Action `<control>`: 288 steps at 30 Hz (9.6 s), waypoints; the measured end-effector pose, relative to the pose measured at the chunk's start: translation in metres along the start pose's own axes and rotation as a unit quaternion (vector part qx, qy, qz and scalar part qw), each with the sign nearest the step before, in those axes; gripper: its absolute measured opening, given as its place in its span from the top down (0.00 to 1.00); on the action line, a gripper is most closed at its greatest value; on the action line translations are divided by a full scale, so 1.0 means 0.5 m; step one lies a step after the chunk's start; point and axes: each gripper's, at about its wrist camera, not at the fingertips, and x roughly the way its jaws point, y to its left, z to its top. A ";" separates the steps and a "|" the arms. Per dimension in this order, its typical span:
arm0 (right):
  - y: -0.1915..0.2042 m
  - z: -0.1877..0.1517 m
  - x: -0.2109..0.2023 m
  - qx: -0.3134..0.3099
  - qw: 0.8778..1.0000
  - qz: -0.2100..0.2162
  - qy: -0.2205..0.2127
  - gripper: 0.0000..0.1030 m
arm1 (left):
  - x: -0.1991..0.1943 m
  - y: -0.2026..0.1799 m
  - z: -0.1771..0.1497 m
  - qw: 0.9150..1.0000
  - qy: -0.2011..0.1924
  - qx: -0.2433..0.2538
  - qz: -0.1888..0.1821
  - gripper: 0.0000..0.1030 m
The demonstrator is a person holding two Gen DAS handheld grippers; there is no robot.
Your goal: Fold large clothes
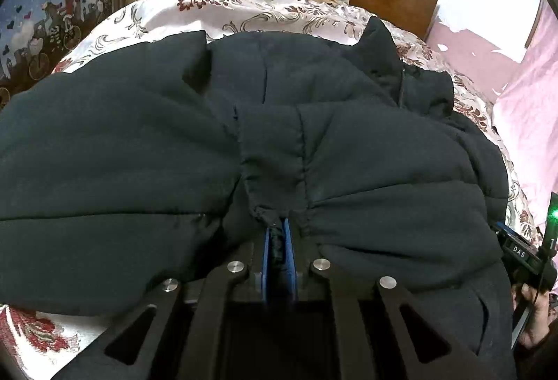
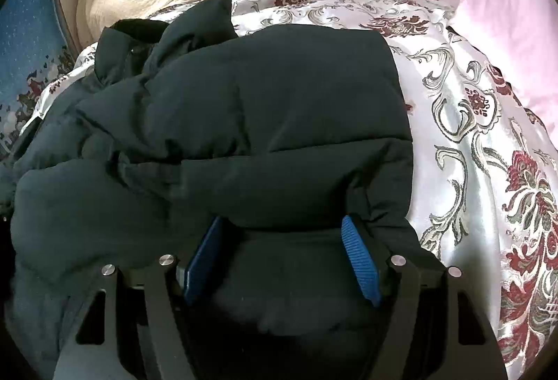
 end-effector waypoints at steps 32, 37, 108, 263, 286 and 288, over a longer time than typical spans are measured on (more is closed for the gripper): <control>0.546 -0.019 -0.132 -0.166 0.982 0.058 -0.069 0.06 | -0.330 0.486 -0.133 0.942 -0.061 -0.329 0.015 0.06; 0.610 -0.016 -0.117 -0.178 0.980 0.033 -0.077 0.06 | -0.307 0.584 -0.157 0.912 -0.073 -0.404 0.024 0.06; -0.141 -0.128 -0.200 0.134 0.980 0.133 -0.057 0.01 | -0.146 -0.360 -0.040 0.950 0.003 0.208 -0.232 0.51; 0.070 0.173 -0.315 -0.085 0.974 0.121 -0.170 0.89 | -0.252 -0.199 0.181 0.972 -0.165 0.127 -0.110 0.95; 0.077 0.033 -0.121 -0.114 0.987 0.055 -0.095 0.92 | -0.038 -0.175 0.061 0.987 -0.078 0.130 -0.057 0.95; 0.082 0.033 -0.114 -0.116 0.988 0.052 -0.091 0.92 | -0.031 -0.178 0.064 0.987 -0.077 0.133 -0.052 0.95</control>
